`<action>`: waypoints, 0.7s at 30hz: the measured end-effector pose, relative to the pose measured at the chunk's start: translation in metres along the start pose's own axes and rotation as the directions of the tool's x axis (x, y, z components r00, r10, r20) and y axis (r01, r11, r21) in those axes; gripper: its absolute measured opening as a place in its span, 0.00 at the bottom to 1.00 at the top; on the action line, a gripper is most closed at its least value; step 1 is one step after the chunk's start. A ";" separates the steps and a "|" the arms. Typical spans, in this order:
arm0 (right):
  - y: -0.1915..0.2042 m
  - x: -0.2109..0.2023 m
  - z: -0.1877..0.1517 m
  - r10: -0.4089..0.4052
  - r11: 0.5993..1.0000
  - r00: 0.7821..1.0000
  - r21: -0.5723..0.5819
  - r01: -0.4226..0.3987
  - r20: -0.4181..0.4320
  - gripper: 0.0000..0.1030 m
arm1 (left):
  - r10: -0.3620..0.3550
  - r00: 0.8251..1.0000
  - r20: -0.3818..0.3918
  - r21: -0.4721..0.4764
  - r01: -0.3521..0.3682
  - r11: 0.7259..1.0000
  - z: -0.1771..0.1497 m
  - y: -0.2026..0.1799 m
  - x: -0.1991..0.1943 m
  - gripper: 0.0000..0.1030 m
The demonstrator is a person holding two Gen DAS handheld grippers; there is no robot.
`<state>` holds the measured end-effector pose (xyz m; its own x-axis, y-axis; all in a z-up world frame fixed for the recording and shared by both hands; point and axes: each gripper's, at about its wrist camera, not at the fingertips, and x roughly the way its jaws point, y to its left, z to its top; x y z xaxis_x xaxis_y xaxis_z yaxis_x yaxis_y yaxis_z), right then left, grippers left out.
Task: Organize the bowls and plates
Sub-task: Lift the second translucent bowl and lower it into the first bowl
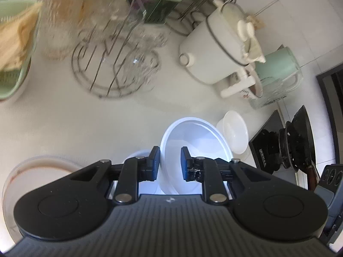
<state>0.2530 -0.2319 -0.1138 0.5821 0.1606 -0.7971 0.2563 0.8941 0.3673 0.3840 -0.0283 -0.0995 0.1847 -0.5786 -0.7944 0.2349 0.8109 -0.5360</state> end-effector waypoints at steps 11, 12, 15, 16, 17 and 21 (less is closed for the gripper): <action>-0.003 0.024 -0.029 -0.008 0.999 0.995 0.037 0.011 -0.096 0.19 | 0.032 0.997 -0.075 -0.023 -0.033 0.999 -0.021 0.026 0.016 0.22; -0.003 0.026 -0.031 -0.018 0.999 0.995 0.030 0.021 -0.100 0.19 | 0.033 0.996 -0.081 -0.024 -0.035 0.999 -0.023 0.027 0.017 0.22; -0.001 0.029 -0.035 -0.035 0.999 0.994 0.014 0.036 -0.107 0.19 | 0.043 0.995 -0.091 -0.030 -0.046 0.998 -0.028 0.029 0.020 0.22; 0.000 0.028 -0.036 -0.039 0.999 0.994 0.006 0.040 -0.105 0.19 | 0.046 0.995 -0.084 -0.027 -0.048 0.998 -0.030 0.028 0.020 0.22; 0.000 0.027 -0.037 -0.039 0.999 0.994 -0.007 0.039 -0.100 0.19 | 0.048 0.996 -0.076 -0.031 -0.050 0.998 -0.031 0.027 0.018 0.22; 0.003 0.021 -0.034 -0.044 0.998 0.996 -0.041 0.041 -0.078 0.19 | 0.043 0.998 -0.054 -0.025 -0.044 0.999 -0.033 0.023 0.011 0.22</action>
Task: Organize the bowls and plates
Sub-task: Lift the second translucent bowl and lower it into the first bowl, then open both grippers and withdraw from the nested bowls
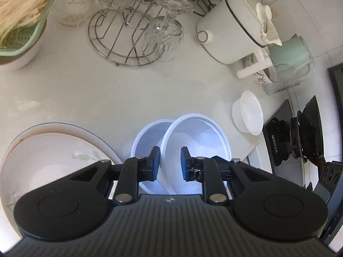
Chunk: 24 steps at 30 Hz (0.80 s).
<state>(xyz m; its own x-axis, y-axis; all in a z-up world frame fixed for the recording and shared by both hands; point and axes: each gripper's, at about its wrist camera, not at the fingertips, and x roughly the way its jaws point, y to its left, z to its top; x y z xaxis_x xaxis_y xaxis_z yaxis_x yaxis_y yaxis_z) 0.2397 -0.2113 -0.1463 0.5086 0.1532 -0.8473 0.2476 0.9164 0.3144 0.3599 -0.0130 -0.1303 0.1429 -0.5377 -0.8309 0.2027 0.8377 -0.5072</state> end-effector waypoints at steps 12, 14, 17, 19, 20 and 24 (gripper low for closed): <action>0.005 -0.027 0.000 0.026 1.000 0.995 -0.008 -0.025 0.101 0.55 | 0.017 0.995 0.095 0.067 -0.024 0.997 -0.007 -0.008 -0.035 0.43; 0.006 -0.034 0.000 0.041 0.999 0.991 -0.012 -0.040 0.125 0.55 | 0.019 0.992 0.121 0.084 -0.030 0.996 -0.008 -0.011 -0.044 0.43; 0.008 -0.046 0.002 0.041 0.999 0.985 -0.027 -0.037 0.166 0.55 | 0.020 0.987 0.160 0.105 -0.037 0.994 -0.010 -0.020 -0.057 0.43; 0.010 -0.055 0.004 0.045 0.999 0.979 -0.036 -0.039 0.197 0.55 | 0.020 0.982 0.187 0.125 -0.044 0.991 -0.012 -0.026 -0.065 0.43; 0.011 -0.060 0.005 0.045 0.998 0.976 -0.041 -0.038 0.213 0.55 | 0.017 0.980 0.198 0.135 -0.045 0.990 -0.012 -0.030 -0.070 0.43; 0.015 -0.077 0.008 0.045 0.998 0.962 -0.051 -0.032 0.270 0.56 | 0.012 0.969 0.246 0.178 -0.057 0.982 -0.012 -0.042 -0.085 0.43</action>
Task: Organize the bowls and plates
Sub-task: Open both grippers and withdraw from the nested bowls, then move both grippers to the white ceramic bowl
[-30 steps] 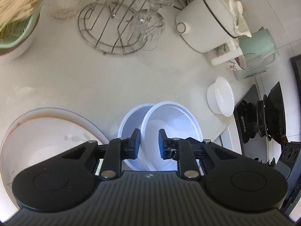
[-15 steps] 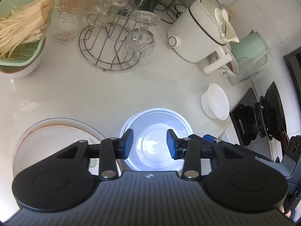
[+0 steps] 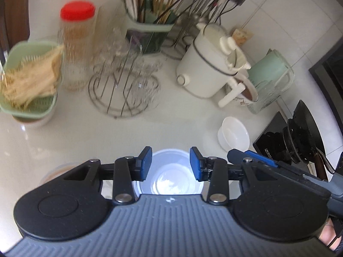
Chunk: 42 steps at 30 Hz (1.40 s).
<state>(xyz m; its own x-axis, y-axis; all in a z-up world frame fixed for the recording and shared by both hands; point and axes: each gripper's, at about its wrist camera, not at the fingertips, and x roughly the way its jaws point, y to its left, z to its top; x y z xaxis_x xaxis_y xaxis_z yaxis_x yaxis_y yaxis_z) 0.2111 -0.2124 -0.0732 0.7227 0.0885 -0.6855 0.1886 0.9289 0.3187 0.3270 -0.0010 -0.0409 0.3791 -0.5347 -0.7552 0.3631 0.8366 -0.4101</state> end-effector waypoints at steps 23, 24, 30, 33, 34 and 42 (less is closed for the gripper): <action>-0.007 -0.028 0.019 -0.049 0.997 0.993 -0.059 0.055 0.108 0.56 | 0.005 0.997 0.075 0.040 -0.008 0.999 0.007 -0.033 -0.010 0.43; -0.010 -0.028 0.020 -0.064 0.996 0.992 -0.062 0.071 0.108 0.56 | 0.003 0.997 0.074 0.044 -0.006 0.999 0.008 -0.035 -0.008 0.43; -0.031 -0.030 0.021 -0.102 0.993 0.989 -0.043 0.107 0.105 0.56 | 0.018 0.999 0.051 0.091 -0.023 0.996 0.008 -0.058 0.012 0.43; -0.043 -0.032 0.021 -0.119 0.992 0.988 -0.026 0.122 0.099 0.56 | 0.047 0.998 0.048 0.133 -0.053 0.990 0.007 -0.072 0.022 0.43; -0.047 -0.033 0.021 -0.124 0.992 0.987 -0.020 0.126 0.098 0.56 | 0.042 0.998 0.042 0.136 -0.048 0.990 0.007 -0.076 0.025 0.43; -0.078 -0.030 0.015 -0.182 0.983 0.980 0.003 0.183 0.076 0.56 | 0.032 0.999 -0.007 0.166 -0.030 0.986 0.004 -0.100 0.062 0.43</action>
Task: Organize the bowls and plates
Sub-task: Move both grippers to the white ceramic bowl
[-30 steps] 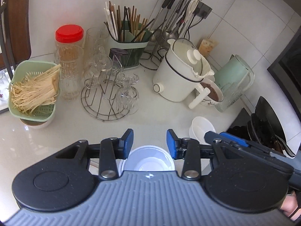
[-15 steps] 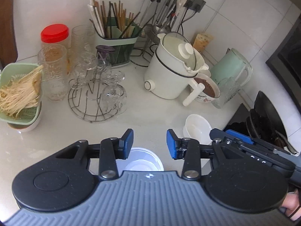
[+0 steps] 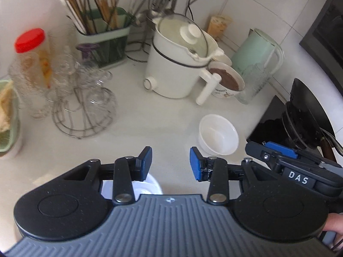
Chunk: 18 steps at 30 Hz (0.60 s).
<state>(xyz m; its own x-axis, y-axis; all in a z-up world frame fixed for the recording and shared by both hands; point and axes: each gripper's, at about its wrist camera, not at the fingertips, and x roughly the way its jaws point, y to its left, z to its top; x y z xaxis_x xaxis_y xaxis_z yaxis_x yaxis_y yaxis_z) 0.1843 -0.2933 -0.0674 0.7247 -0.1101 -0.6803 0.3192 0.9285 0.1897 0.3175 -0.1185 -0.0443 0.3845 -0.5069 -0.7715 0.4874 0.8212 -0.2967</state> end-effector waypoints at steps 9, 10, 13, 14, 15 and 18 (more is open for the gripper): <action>-0.029 0.025 0.000 0.000 0.999 1.000 -0.040 -0.001 -0.025 0.55 | 0.019 0.999 -0.029 -0.008 -0.019 1.000 0.007 -0.025 0.044 0.43; -0.031 0.027 0.002 0.000 0.999 1.000 -0.040 -0.001 -0.021 0.55 | 0.018 0.999 -0.028 -0.012 -0.019 1.000 0.009 -0.026 0.048 0.43; -0.040 0.033 0.006 -0.004 0.999 1.000 -0.055 0.004 0.006 0.55 | 0.020 1.000 -0.021 -0.019 -0.021 1.000 0.013 -0.029 0.060 0.43; -0.043 0.036 0.007 -0.010 0.998 1.000 -0.056 0.011 0.008 0.55 | 0.021 0.999 -0.024 -0.024 -0.022 0.999 0.014 -0.029 0.066 0.43; -0.047 0.040 0.007 -0.016 0.998 1.000 -0.055 0.016 0.011 0.55 | 0.037 0.999 -0.027 -0.022 -0.038 0.999 0.016 -0.030 0.072 0.43; -0.054 0.052 0.007 -0.042 0.998 0.999 -0.056 0.042 0.010 0.55 | 0.088 0.996 -0.034 0.038 -0.086 0.996 0.019 -0.038 0.088 0.48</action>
<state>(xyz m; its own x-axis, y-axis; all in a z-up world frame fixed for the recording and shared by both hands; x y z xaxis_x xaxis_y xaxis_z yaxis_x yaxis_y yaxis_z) 0.2093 -0.3523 -0.1080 0.7165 -0.1524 -0.6807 0.3153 0.9412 0.1211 0.3476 -0.1992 -0.0906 0.3988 -0.4237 -0.8133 0.4818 0.8514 -0.2074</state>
